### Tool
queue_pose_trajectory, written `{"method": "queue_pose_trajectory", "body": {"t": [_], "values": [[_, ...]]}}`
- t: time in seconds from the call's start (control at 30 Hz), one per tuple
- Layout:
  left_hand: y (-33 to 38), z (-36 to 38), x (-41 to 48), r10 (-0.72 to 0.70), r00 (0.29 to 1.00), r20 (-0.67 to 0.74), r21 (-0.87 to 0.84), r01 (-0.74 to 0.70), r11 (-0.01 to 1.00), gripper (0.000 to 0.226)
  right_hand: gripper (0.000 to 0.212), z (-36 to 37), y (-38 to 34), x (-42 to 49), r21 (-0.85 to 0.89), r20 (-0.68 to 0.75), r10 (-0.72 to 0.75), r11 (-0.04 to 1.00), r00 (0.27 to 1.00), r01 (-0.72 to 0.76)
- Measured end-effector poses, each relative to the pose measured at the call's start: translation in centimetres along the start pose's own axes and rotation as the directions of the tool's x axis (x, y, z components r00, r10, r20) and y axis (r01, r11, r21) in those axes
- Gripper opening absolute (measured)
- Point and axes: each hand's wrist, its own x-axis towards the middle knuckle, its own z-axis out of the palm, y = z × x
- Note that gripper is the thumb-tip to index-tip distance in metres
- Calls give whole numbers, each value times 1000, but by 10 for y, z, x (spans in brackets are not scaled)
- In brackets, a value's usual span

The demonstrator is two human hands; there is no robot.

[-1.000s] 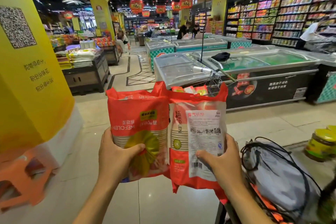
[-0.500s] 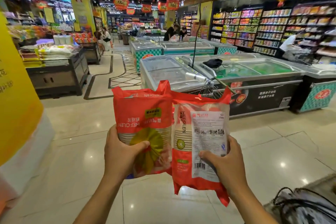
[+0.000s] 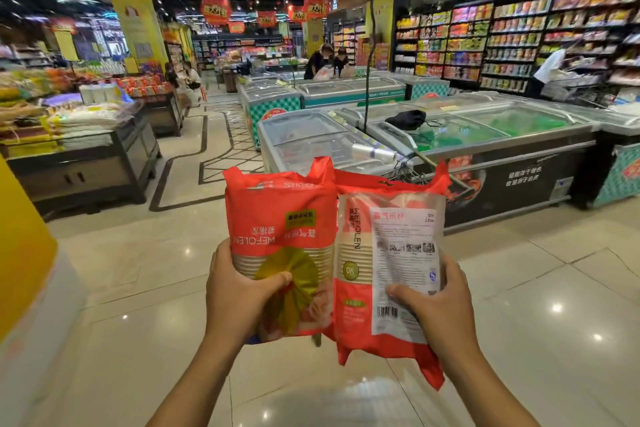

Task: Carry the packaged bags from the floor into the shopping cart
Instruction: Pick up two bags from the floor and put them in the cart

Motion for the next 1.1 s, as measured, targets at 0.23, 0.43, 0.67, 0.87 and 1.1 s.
{"method": "queue_pose_trajectory", "body": {"t": [0.23,0.43,0.67,0.87,1.1], "values": [[2,72,112,19,999,-31,48,-18,999,85,70,28,18,133,39,11,-19,999,1000,19],[2,135,175,15,1000,-18,22,-14,1000,87,76,28,27,223,23,4,-27,999,1000,27],[-2,197,233,13,1000,26,6,-13,1000,87,79,29,44,292,36,-18,10,999,1000,-10],[-16,252,290,-33,998,54,-21,34,999,97,82,38,64,360,11,-45,37,999,998,-37],[-39,320,389,-63,992,109,-92,73,993,91,72,65,83,466,-17,-86,62,998,994,-63]]}}
